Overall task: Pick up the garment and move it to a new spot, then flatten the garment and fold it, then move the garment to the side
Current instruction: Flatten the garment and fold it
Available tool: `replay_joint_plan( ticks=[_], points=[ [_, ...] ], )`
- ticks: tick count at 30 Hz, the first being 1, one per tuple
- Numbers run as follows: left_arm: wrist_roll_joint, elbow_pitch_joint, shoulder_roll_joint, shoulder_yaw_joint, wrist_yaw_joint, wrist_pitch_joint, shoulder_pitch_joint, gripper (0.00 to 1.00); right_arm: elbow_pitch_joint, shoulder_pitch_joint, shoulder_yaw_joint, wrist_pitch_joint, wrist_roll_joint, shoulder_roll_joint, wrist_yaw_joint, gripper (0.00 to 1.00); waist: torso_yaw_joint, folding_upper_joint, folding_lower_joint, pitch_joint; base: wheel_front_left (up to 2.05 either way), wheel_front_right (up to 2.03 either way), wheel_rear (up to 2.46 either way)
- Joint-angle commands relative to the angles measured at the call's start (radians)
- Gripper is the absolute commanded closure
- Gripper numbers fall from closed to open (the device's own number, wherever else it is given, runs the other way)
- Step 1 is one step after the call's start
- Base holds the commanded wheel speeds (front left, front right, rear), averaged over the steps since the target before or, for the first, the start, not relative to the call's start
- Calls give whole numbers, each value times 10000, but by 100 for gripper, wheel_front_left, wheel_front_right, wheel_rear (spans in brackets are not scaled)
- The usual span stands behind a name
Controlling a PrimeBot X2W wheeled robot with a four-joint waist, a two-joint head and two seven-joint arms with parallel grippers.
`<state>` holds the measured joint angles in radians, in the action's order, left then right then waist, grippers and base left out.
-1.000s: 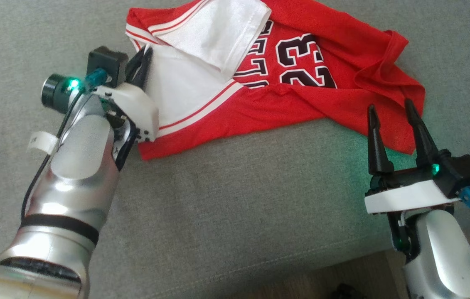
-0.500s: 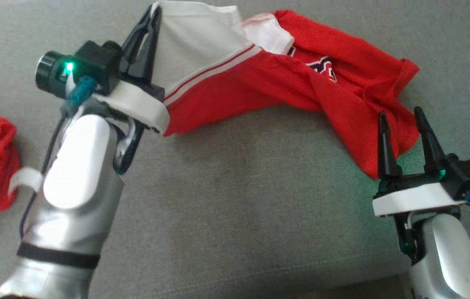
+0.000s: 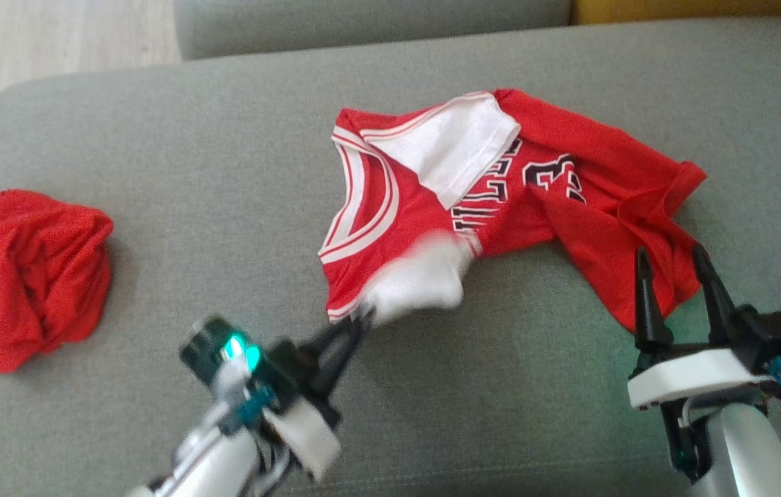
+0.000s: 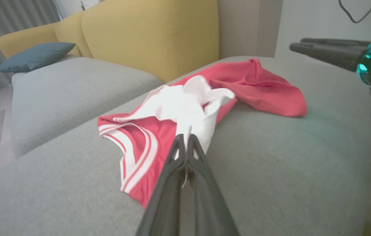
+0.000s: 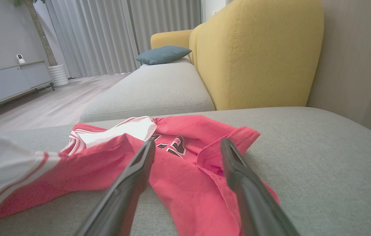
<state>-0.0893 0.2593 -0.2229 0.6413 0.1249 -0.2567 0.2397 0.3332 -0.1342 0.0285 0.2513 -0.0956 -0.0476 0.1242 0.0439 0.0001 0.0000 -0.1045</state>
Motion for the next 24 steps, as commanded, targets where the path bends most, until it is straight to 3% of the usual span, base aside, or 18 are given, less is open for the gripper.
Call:
replay_joint_plan(
  ticks=[1, 8, 9, 10, 11, 18, 24],
  points=[
    [47, -272, -261, -79, 37, -51, 186, 100, -213, -46, -183, 105, -29, -26, 65, 0, -90, -1, 0, 258, 0, 0, 0],
    [73, 424, -330, 634, 33, -38, -263, 100, -5, 121, -175, 105, -70, -26, 65, 0, -62, -1, 0, 584, 0, 0, 0],
    [75, 624, -308, 632, -25, -30, -260, 78, 18, 136, -189, 105, -75, -26, 65, 0, -53, -1, 0, 618, 0, 0, 0],
    [43, 810, -260, 582, -125, -24, -254, 30, 37, 148, -205, 105, -80, -26, 65, 0, -43, -1, 0, 643, 0, 0, 0],
    [-20, 981, -197, 493, -253, -18, -249, 0, 54, 160, -225, 105, -83, -26, 65, 0, -33, -1, 0, 664, 0, 0, 0],
    [-792, 1385, 164, -311, -864, -22, -290, 0, 84, 269, -192, 105, -93, -26, 65, 0, -14, -1, 0, 723, 0, 0, 0],
    [-2145, 599, 742, -1893, -1527, -46, -646, 0, 38, 383, -120, 105, -115, -26, 65, 0, -121, -1, 0, 761, 0, 0, 0]
  ],
)
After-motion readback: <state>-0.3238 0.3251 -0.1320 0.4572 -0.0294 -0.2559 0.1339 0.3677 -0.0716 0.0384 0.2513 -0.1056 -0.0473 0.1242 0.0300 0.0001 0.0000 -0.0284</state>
